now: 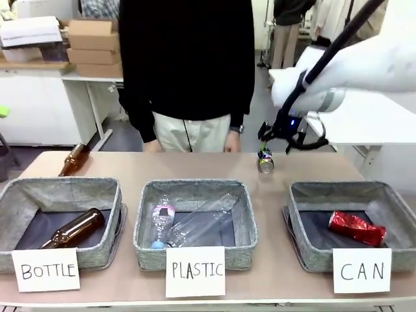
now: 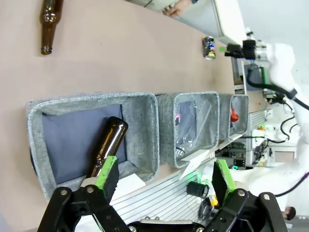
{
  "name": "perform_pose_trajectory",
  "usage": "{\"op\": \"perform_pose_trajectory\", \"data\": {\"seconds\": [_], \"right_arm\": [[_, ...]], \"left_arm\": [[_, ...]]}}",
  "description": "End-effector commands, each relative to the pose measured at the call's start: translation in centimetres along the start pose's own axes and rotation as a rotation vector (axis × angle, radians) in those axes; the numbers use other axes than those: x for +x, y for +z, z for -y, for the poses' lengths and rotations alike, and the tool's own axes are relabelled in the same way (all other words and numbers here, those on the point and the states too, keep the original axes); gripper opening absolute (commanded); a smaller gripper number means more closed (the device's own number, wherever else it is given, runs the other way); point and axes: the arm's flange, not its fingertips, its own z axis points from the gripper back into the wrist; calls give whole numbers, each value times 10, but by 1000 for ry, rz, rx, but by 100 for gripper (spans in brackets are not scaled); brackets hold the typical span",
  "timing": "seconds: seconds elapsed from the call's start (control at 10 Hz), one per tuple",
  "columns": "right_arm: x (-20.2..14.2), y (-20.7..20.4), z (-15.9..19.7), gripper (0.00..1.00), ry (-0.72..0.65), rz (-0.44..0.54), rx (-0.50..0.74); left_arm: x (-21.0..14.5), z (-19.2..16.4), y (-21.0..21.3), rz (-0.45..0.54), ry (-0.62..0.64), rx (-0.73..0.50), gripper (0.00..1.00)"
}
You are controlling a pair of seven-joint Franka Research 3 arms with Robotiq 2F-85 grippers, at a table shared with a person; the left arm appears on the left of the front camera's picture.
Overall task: Sort the can waste into the basket.
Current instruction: Pick up the can waste from the table and place it in the right Fabric basket.
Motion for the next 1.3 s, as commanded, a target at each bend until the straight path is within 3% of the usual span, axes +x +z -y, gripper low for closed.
{"op": "perform_pose_trajectory", "data": {"seconds": [0.0,0.1,0.3,0.8,0.9,1.0,1.1,1.2], "right_arm": [[35,-21,-20,100,-35,9,-47],[38,-39,-26,100,-43,41,-38],[40,-63,-26,100,-69,-7,-104],[35,-62,-26,100,-48,-40,-144],[35,-62,-27,40,-54,-50,-135],[34,-63,-28,40,-55,-51,-143],[31,-65,-28,0,-57,-50,-164],[31,-66,-29,38,-58,-53,-157]], "left_arm": [[-1,1,3,-10,5,2,100],[-1,1,3,-10,5,2,100],[-1,1,3,-10,5,2,100],[-1,1,3,-10,5,2,100],[-1,1,3,-10,5,2,100],[-1,1,3,-10,5,2,100],[-1,1,3,-10,5,2,100],[-1,1,3,-10,5,2,100]]}}
